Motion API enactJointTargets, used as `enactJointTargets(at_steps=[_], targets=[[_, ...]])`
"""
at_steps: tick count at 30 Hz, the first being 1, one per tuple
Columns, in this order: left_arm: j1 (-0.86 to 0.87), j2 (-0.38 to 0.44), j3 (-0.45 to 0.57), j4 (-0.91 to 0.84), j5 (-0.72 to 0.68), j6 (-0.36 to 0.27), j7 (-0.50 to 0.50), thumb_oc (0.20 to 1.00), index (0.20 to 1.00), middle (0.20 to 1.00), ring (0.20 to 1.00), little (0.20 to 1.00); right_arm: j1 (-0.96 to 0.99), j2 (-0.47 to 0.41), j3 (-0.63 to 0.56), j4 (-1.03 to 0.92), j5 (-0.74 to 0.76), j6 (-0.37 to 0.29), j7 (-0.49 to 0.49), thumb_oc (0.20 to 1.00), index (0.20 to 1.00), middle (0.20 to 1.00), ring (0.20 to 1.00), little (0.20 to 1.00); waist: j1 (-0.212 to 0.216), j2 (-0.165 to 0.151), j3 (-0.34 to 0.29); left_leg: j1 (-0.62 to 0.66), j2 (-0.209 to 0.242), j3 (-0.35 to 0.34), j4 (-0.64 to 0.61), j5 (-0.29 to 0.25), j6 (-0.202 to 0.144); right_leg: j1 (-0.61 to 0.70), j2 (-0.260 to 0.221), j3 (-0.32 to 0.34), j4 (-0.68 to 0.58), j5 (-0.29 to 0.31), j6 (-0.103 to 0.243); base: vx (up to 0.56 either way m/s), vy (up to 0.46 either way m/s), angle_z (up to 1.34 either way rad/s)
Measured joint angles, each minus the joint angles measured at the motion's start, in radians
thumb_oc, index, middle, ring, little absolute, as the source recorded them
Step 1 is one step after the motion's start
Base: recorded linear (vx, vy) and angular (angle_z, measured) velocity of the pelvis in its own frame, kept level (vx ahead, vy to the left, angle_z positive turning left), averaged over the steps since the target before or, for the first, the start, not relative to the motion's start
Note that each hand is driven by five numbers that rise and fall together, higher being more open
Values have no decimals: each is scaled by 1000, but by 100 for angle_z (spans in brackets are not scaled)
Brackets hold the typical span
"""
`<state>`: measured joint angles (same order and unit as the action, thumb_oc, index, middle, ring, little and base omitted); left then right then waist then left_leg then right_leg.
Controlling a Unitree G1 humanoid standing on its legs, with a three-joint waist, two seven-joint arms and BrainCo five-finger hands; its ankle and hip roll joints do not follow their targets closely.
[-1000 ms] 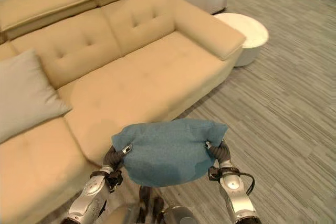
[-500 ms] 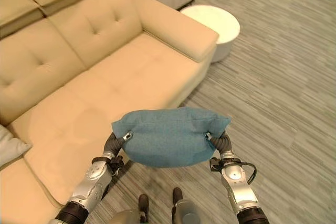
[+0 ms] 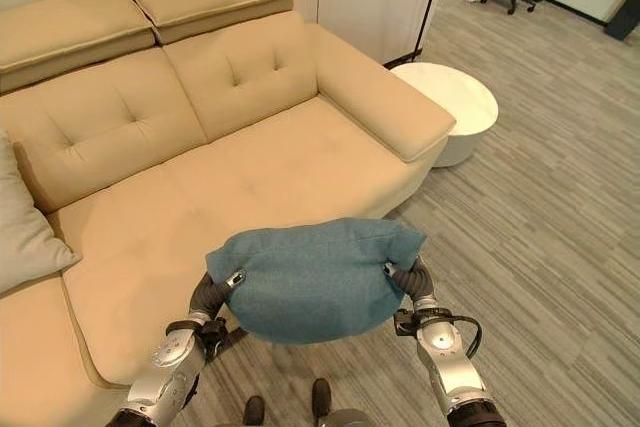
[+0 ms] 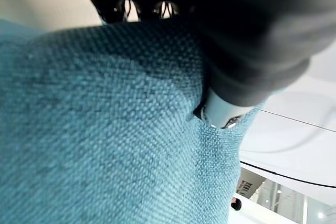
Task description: Pick up all the scattered cushions and arrange them neatly on the sofa.
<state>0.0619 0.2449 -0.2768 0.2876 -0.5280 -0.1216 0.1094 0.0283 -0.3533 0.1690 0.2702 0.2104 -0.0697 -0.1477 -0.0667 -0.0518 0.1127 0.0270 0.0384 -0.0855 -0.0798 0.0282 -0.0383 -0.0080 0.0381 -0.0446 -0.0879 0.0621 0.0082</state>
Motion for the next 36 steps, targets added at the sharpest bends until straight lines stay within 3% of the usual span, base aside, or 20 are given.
enactJointTargets(at_steps=[2,5,6,8,11,12,13,14,15,16,17,19,21,23,26,28,30,31,33,36], targets=[[-4,-2,-1,3,0,0,-2,200,200,200,200,200,23,0,-1,0,1,0,3,200,200,200,200,200,-10,0,2,-73,2,-38,97,-16,-47,-35,23,4,66,-43,-48,-109,-212,73],[-33,15,-2,13,-1,1,-4,200,200,200,200,200,8,-1,-1,9,1,0,14,200,200,200,200,200,-19,-25,28,-293,-29,22,423,-8,-64,-125,13,-24,177,-79,-112,0,-165,88],[-38,20,-3,14,-1,1,-2,200,200,200,200,200,0,1,-1,15,1,0,13,200,200,200,200,200,-11,-27,38,-349,-24,52,517,3,-58,-136,13,-33,194,-86,-124,96,-34,43],[-32,24,-4,23,-2,7,-1,200,200,200,200,200,11,14,-1,19,0,1,14,200,200,200,200,200,13,-38,44,-361,-2,170,492,-54,21,-123,-1,-63,191,-87,-150,106,46,29],[-34,19,-5,23,-2,7,-1,200,200,200,200,200,14,21,-5,19,2,1,7,200,200,200,200,200,-17,-50,44,-298,-65,189,275,-63,26,-120,-30,-84,131,-94,-123,168,107,45],[-35,3,-4,21,-2,7,3,200,200,200,200,200,4,18,-8,25,2,-1,3,200,200,200,200,200,-24,-26,44,-279,-61,181,164,-58,20,-118,-22,-112,104,-121,-58,377,242,49],[-40,0,-13,-26,0,7,-3,200,200,200,200,200,-17,14,-43,29,2,5,-6,200,200,200,200,200,-36,3,53,-253,1,143,43,-58,-26,-198,-58,-152,353,-229,-40,649,442,32],[-42,4,-27,-15,-2,19,4,200,200,200,200,200,-23,27,-43,43,2,16,-15,200,200,200,200,200,-30,-15,65,-236,3,134,10,-16,-6,-190,-28,-133,333,-195,-74,636,466,-9],[-37,14,-33,-16,-3,20,6,200,200,200,200,200,-1,21,-47,14,1,18,-11,200,200,200,200,200,-26,-28,67,-225,-22,142,49,-28,17,-188,-25,-110,308,-178,-62,579,457,-37],[-38,35,-58,-19,-2,21,5,200,200,200,200,200,22,19,-60,-26,0,20,-11,200,200,200,200,200,-29,-28,70,-235,-35,162,138,-68,77,-180,-25,-97,294,-173,-53,296,256,-77],[-23,41,-45,-18,-1,22,-7,200,200,200,200,200,26,27,-49,-26,0,16,-12,200,200,200,200,200,-25,-47,59,-222,-62,185,172,-89,108,-193,-36,-63,314,-185,-60,285,258,-84],[-32,31,-38,-11,-1,24,-14,200,200,200,200,200,22,20,-44,-28,0,16,-14,200,200,200,200,200,-47,-39,54,-190,-85,179,155,-70,120,-193,-32,-48,322,-188,-59,272,251,-67],[-42,33,-36,-7,0,28,-19,200,200,200,200,200,31,19,-43,-27,0,19,-14,200,200,200,200,200,-52,-47,53,-169,-94,194,153,-57,134,-199,-49,-45,379,-221,-15,235,241,-16],[-35,37,-33,-8,0,30,-18,200,200,200,200,200,33,20,-41,-33,0,19,-10,200,200,200,200,200,-46,-45,47,-136,-121,203,152,-71,170,-236,-87,-47,513,-241,12,177,195,-3],[-30,55,-20,-8,0,29,-18,200,200,200,200,200,36,23,-32,-47,-10,19,12,200,200,200,200,200,-28,-32,36,-107,-151,215,152,-77,185,-333,-140,-51,738,-239,29,188,145,6],[-28,62,18,-7,0,28,-17,200,200,200,200,200,21,29,2,-45,-29,19,28,200,200,200,200,200,-5,-17,36,-94,-141,216,148,-83,182,-328,-153,-58,666,-246,26,211,56,-7],[-31,62,25,-7,0,22,-17,200,200,200,200,200,-11,32,8,-27,-30,20,33,200,200,200,200,200,20,8,45,-75,-117,227,133,-89,177,-327,-126,-52,510,-237,34,149,-40,-45],[-38,54,38,-3,0,21,-18,200,200,200,200,200,-30,31,9,-9,-30,20,32,200,200,200,200,200,26,26,51,-59,-103,233,125,-94,170,-331,-95,-34,381,-215,63,130,-64,-41],[-54,43,43,14,0,21,-17,200,200,200,200,200,-28,29,9,-9,-29,20,27,200,200,200,200,200,21,26,49,-35,-108,235,113,-99,160,-331,-46,35,149,-117,91,145,-85,5],[-49,26,37,20,1,21,-19,200,200,200,200,200,-27,16,3,-5,-29,20,26,200,200,200,200,200,9,15,51,0,-136,207,109,-136,153,-322,-36,54,66,-43,93,335,-180,40]])
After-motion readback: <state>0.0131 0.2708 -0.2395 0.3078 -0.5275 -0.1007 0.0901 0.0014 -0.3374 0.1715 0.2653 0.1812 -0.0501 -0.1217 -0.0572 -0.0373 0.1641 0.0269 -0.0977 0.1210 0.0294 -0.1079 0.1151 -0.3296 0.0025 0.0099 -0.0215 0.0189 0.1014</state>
